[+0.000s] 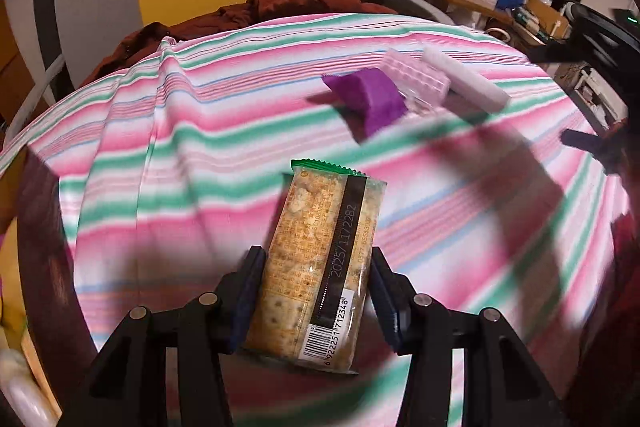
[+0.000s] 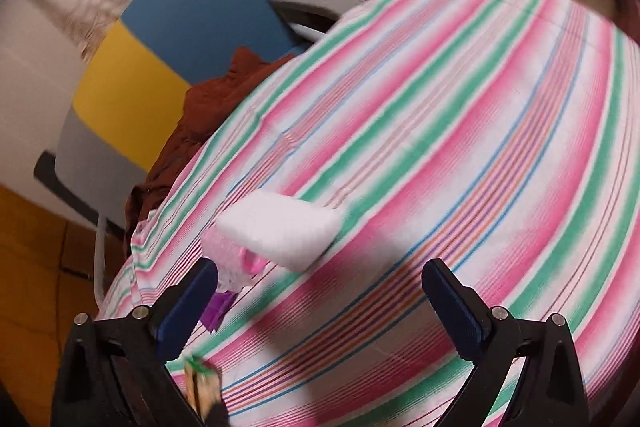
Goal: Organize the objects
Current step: 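Grasp the cracker packet with the left tool while the right tool grasps the white foam bar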
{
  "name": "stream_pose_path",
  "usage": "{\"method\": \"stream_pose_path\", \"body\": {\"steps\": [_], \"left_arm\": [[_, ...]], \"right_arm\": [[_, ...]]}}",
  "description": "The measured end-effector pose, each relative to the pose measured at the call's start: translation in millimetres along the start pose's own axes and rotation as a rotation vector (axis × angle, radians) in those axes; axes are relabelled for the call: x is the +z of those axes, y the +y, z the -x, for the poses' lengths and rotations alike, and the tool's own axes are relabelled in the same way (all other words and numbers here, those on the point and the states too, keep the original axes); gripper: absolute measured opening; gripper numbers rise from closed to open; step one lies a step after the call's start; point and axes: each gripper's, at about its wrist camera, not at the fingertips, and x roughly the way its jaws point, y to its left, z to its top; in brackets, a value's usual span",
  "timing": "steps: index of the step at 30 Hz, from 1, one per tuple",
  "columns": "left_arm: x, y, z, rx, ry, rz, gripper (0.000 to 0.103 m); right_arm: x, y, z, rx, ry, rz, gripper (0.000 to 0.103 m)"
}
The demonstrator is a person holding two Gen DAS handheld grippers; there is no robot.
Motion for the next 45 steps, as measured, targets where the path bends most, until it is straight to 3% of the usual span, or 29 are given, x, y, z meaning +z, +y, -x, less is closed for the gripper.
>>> {"method": "stream_pose_path", "body": {"steps": [8,19,22,28,31,36,37,38,45], "left_arm": [[-21.1,-5.5,5.9,0.005,-0.096,-0.061,0.051],[-24.0,-3.3,4.3,-0.021,-0.122,-0.051,0.051],[-25.0,-2.4,4.5,-0.027,-0.128,-0.049,0.051],[-25.8,0.0,4.3,-0.046,-0.138,-0.038,0.052],[-26.0,0.6,3.6,-0.053,-0.140,-0.036,0.052],[-25.7,0.9,2.4,-0.063,-0.142,-0.033,0.053],[-25.6,0.8,2.3,-0.063,-0.143,-0.034,0.053],[-25.5,1.1,2.2,-0.063,-0.143,-0.033,0.053],[-25.6,0.0,1.7,-0.054,-0.148,-0.042,0.054]], "right_arm": [[-7.3,12.2,-7.3,-0.048,0.008,0.074,0.103],[-16.2,30.7,-19.4,-0.087,0.048,0.200,0.103],[-18.1,45.2,-24.3,-0.119,0.080,0.298,0.103],[-14.7,76.0,-45.4,-0.327,0.109,0.692,0.103],[-14.8,80.1,-58.6,-0.372,0.114,0.789,0.101],[-9.7,86.7,-68.3,-0.392,0.061,0.847,0.073],[-8.1,87.4,-70.5,-0.391,0.060,0.843,0.056],[-6.8,88.0,-72.4,-0.389,0.064,0.834,0.032],[-8.2,70.4,-47.4,-0.340,0.079,0.724,0.020]]}}
